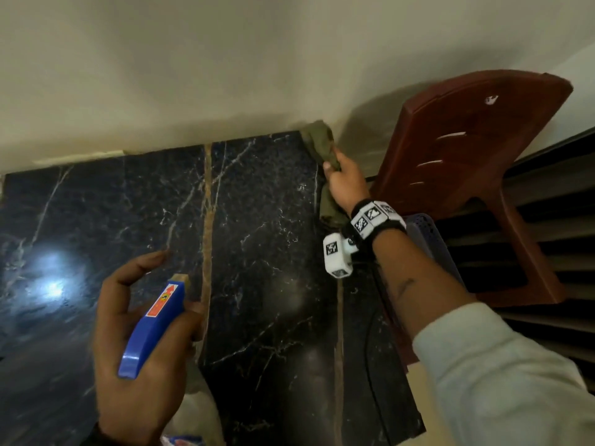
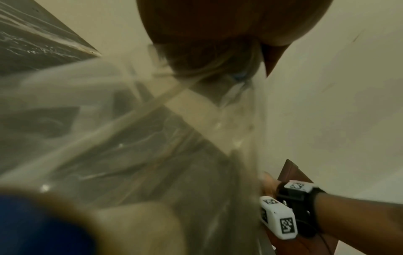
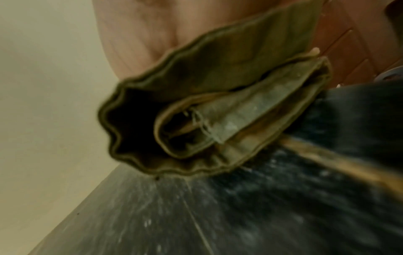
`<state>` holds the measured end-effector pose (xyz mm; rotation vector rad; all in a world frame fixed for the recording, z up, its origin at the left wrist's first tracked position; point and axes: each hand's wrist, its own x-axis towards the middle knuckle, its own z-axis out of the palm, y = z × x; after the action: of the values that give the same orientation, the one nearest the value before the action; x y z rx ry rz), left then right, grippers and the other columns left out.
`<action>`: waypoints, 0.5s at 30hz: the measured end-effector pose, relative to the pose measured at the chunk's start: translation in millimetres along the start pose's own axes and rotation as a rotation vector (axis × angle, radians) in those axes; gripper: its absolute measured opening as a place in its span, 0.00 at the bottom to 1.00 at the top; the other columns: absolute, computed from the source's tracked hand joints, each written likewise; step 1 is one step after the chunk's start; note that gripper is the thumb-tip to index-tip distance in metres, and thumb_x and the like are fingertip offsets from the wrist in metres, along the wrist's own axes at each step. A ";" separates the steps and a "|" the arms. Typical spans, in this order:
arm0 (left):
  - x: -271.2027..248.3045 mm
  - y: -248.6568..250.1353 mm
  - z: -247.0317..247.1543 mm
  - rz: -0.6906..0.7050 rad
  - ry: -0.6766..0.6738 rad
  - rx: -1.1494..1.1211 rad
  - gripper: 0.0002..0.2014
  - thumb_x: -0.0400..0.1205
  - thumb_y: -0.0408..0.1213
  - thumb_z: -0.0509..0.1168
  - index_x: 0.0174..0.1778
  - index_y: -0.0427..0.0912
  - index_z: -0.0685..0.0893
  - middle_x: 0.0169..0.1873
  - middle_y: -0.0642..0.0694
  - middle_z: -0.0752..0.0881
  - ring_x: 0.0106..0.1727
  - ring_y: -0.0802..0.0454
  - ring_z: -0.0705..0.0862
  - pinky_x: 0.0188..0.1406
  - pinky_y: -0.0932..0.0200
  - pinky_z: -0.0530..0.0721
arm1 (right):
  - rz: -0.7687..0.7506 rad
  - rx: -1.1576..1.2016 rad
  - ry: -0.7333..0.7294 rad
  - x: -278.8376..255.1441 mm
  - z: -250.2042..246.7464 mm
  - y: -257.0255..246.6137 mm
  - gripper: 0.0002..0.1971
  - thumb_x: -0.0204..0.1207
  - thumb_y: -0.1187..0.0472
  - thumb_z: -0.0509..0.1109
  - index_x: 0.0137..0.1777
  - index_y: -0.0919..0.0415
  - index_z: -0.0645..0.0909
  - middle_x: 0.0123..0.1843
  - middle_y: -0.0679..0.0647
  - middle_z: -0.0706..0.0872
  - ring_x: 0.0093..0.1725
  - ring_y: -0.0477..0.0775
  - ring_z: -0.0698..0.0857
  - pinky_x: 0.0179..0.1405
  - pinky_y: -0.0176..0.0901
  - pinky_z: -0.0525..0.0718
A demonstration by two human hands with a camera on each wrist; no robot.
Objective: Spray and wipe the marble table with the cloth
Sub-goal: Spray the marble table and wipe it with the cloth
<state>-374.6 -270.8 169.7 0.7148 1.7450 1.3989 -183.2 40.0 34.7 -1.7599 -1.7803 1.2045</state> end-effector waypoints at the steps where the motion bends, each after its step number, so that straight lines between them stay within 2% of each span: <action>1: 2.0 -0.7 -0.9 -0.015 0.004 -0.002 0.34 0.77 0.10 0.67 0.65 0.55 0.81 0.27 0.32 0.84 0.25 0.35 0.81 0.22 0.53 0.81 | -0.008 0.001 -0.003 13.2 2.8 -5.7 0.25 0.86 0.61 0.61 0.83 0.51 0.69 0.76 0.52 0.80 0.74 0.54 0.77 0.75 0.43 0.71; 3: 5.3 -2.1 -0.7 -0.039 0.009 -0.030 0.33 0.77 0.10 0.66 0.68 0.49 0.79 0.28 0.34 0.84 0.24 0.42 0.82 0.22 0.55 0.82 | -0.036 0.006 -0.011 36.9 6.5 -15.7 0.25 0.85 0.63 0.60 0.82 0.53 0.70 0.75 0.53 0.81 0.73 0.54 0.78 0.73 0.42 0.71; 4: 6.2 -0.5 -0.1 -0.048 0.005 -0.044 0.32 0.77 0.10 0.66 0.69 0.49 0.79 0.28 0.33 0.84 0.23 0.42 0.82 0.22 0.56 0.82 | -0.049 0.003 -0.008 47.4 8.0 -19.7 0.26 0.84 0.64 0.60 0.82 0.54 0.70 0.74 0.54 0.82 0.73 0.55 0.79 0.73 0.41 0.72; 7: 7.9 -3.9 -2.3 -0.034 -0.001 -0.058 0.33 0.77 0.11 0.68 0.68 0.52 0.79 0.28 0.33 0.84 0.25 0.35 0.81 0.22 0.54 0.82 | -0.051 -0.069 0.014 64.4 13.1 -27.5 0.26 0.83 0.64 0.61 0.81 0.50 0.72 0.70 0.54 0.85 0.68 0.56 0.82 0.70 0.44 0.76; 10: 8.1 -6.9 -1.5 -0.026 0.022 -0.021 0.34 0.76 0.12 0.70 0.66 0.55 0.81 0.25 0.29 0.81 0.25 0.27 0.79 0.21 0.50 0.79 | -0.064 -0.092 0.030 55.9 17.0 -22.1 0.27 0.84 0.63 0.60 0.84 0.53 0.67 0.75 0.56 0.81 0.73 0.59 0.79 0.74 0.44 0.73; 12: 11.3 -5.9 -2.4 -0.024 0.051 -0.077 0.35 0.74 0.13 0.74 0.65 0.58 0.83 0.24 0.27 0.79 0.26 0.24 0.77 0.21 0.46 0.76 | -0.061 -0.106 0.029 44.1 16.6 -18.9 0.28 0.86 0.62 0.59 0.86 0.52 0.62 0.78 0.56 0.77 0.76 0.59 0.76 0.75 0.43 0.70; 13: 12.9 -6.5 -4.3 -0.023 0.054 -0.095 0.35 0.73 0.14 0.75 0.64 0.59 0.83 0.24 0.28 0.79 0.26 0.24 0.77 0.21 0.47 0.76 | -0.039 -0.096 0.029 34.9 15.7 -17.1 0.28 0.86 0.61 0.59 0.86 0.52 0.61 0.79 0.55 0.76 0.77 0.58 0.75 0.76 0.43 0.68; 15: 16.2 -8.0 -6.6 -0.017 0.057 -0.087 0.34 0.75 0.13 0.72 0.64 0.57 0.83 0.24 0.31 0.81 0.25 0.30 0.80 0.22 0.55 0.80 | -0.022 -0.062 0.044 12.2 12.4 -4.8 0.27 0.86 0.60 0.60 0.85 0.51 0.64 0.79 0.53 0.77 0.77 0.56 0.75 0.79 0.47 0.68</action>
<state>-388.6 -263.1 159.0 0.6176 1.7180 1.4869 -197.6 48.3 27.5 -1.7824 -1.8256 1.1046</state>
